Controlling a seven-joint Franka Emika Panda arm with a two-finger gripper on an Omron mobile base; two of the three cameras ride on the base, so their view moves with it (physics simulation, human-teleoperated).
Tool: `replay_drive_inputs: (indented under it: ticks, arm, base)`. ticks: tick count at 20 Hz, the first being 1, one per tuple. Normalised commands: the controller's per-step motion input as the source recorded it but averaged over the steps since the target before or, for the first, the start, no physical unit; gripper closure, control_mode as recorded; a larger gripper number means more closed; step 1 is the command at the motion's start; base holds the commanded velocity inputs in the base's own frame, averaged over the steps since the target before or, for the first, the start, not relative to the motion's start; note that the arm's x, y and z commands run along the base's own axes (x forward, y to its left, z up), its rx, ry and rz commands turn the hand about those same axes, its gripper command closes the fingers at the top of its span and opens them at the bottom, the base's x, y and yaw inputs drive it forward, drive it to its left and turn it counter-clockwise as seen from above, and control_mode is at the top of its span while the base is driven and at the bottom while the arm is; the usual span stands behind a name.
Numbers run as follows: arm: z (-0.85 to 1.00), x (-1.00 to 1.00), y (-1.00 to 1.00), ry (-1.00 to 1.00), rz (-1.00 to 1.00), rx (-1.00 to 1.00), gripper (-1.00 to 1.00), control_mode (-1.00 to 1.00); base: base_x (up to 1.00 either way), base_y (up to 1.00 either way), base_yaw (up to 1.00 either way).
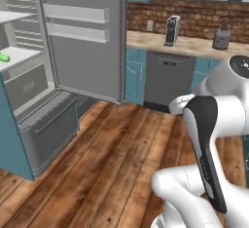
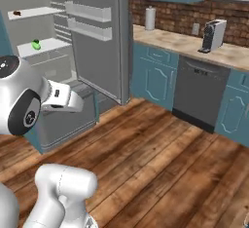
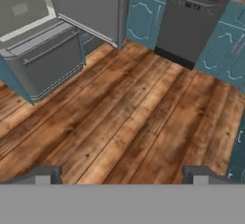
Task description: Transport the steak and corn to the fridge. Place the steak on the rack containing meat and place the corn on the rack containing the vegetable, ensuring meats and vegetables are on different racks.
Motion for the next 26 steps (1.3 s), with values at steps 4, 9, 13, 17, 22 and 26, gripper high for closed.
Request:
replay_drive_inputs:
  ticks: [4, 9, 13, 17, 22, 26]
  arm:
    - [0.0, 0.0, 0.0, 0.0, 0.0, 0.0, -1.0, 1.0]
    - [0.0, 0.0, 0.0, 0.0, 0.0, 0.0, -1.0, 1.0]
    - [0.0, 0.0, 0.0, 0.0, 0.0, 0.0, -1.0, 1.0]
    - [0.0, 0.0, 0.0, 0.0, 0.0, 0.0, -1.0, 1.0]
    - [0.0, 0.0, 0.0, 0.0, 0.0, 0.0, -1.0, 1.0]
    - [0.0, 0.0, 0.0, 0.0, 0.0, 0.0, -1.0, 1.0]
  base:
    - [-1.0, -0.04, -0.51]
    - [-0.73, -0.57, -0.27]
    - [-0.03, -1.0, 0.01]
    - [-0.23, -1.0, 0.06]
    - [-0.5, -1.0, 0.32]
    - [-0.57, -1.0, 0.44]
